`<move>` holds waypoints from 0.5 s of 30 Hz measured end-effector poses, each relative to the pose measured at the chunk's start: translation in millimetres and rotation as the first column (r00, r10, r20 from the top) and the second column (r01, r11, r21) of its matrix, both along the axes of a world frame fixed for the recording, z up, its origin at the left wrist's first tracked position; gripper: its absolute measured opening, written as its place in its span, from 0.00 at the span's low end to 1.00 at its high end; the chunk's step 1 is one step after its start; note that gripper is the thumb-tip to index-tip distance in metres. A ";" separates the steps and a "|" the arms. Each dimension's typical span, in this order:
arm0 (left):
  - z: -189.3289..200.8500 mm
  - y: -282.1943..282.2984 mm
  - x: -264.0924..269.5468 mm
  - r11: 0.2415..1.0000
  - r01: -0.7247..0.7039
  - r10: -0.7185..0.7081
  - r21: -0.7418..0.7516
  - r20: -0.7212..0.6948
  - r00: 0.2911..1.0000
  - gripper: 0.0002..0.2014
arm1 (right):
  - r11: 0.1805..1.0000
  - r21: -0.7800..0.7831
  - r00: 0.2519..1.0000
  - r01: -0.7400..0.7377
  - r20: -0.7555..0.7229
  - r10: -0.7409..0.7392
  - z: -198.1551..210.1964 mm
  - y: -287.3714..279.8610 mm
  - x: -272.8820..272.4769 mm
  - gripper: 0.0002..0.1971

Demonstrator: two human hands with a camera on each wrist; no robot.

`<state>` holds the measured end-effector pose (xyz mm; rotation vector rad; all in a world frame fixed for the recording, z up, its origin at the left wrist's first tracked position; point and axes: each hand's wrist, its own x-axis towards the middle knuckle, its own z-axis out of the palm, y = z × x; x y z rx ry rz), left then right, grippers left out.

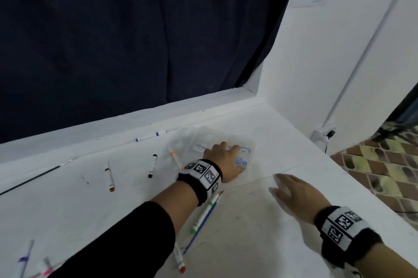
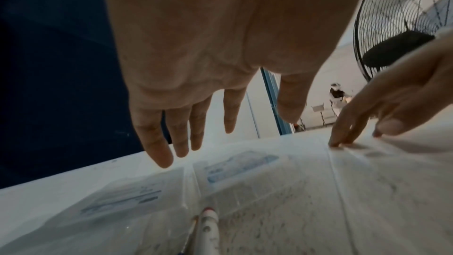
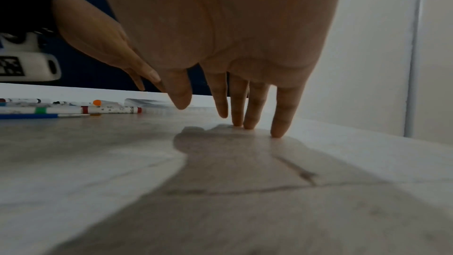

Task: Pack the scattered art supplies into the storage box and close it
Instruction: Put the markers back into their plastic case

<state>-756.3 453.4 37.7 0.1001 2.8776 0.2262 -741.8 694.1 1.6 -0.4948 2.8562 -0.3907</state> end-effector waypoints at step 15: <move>-24.5 54.3 -34.2 0.941 -0.221 0.224 -0.256 -0.019 0.974 0.50 | 0.947 0.051 0.948 -0.316 -0.009 0.317 15.4 31.5 -50.2 0.24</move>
